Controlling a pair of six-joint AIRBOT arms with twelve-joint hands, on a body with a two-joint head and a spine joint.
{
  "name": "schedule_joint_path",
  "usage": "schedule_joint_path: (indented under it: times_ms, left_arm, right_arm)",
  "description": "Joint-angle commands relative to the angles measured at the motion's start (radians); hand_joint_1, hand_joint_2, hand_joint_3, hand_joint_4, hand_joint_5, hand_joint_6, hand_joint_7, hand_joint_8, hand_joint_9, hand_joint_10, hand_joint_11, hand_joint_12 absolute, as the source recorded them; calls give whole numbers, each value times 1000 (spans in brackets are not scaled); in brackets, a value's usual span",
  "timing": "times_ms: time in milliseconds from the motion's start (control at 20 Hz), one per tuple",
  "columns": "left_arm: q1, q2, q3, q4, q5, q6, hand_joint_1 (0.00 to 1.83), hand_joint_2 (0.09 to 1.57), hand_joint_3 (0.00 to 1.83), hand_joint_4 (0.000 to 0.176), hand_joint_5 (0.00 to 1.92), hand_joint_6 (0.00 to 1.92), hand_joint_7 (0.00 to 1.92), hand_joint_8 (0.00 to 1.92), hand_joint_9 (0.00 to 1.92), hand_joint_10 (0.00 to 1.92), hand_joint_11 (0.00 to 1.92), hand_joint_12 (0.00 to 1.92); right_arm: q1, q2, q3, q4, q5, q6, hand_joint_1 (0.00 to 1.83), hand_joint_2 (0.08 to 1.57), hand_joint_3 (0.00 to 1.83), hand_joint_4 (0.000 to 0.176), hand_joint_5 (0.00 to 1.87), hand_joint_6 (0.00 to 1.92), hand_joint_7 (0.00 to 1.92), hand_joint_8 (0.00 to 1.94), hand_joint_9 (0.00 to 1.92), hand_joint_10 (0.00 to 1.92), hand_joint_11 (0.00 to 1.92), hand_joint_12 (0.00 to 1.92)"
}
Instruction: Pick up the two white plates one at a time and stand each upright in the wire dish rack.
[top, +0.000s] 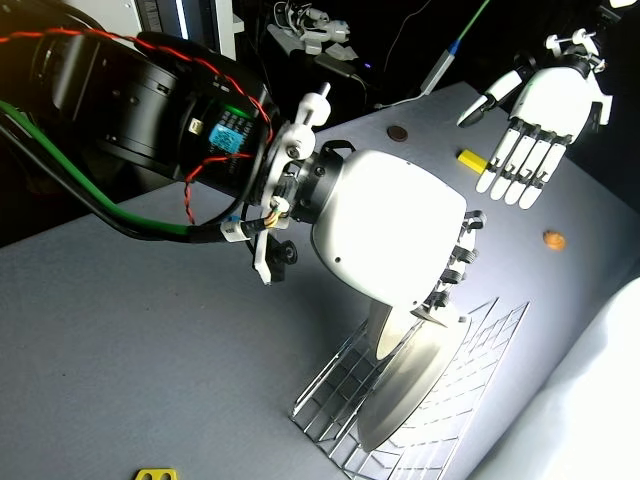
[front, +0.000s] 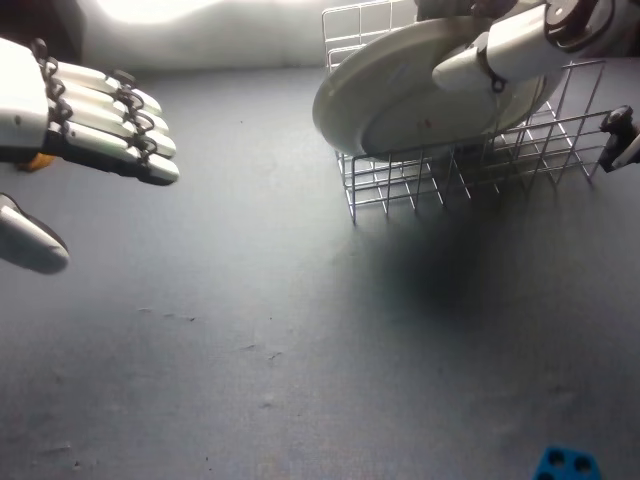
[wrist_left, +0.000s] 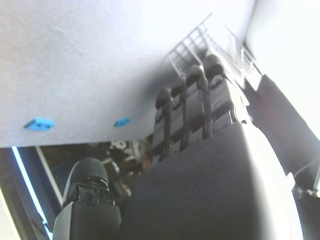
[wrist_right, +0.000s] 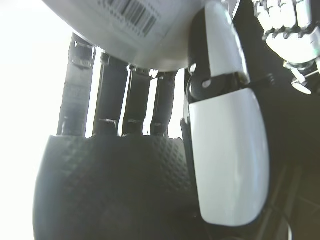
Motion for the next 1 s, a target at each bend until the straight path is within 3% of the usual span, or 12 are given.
schedule_joint_path:
  times_ms: [0,250,650,950]
  left_arm:
    - [0,5,-5,-77,-22,7,0,1145,0,0,172,1,147,2,109,2,0,165]
    - [23,6,-52,-83,-18,19,0,1139,0,0,184,5,165,5,128,4,0,220]
    - [53,3,-101,-86,-3,55,0,1140,0,0,154,2,111,3,81,3,0,128]
    - [56,3,-113,-96,2,56,0,1133,0,0,190,2,161,2,125,3,0,204]
  right_arm:
    - [22,7,10,-17,124,23,1218,1110,0,31,997,982,1003,939,1175,7,652,1087]
    - [11,-20,53,-17,122,32,1208,1129,0,31,955,1047,972,992,1160,2,624,1107]
    - [-42,-63,110,-18,128,46,1204,1141,2,18,955,1077,919,1042,1123,0,617,1085]
    - [-70,-69,110,-29,151,46,1202,1141,0,30,939,1077,937,1039,1116,1,586,1102]
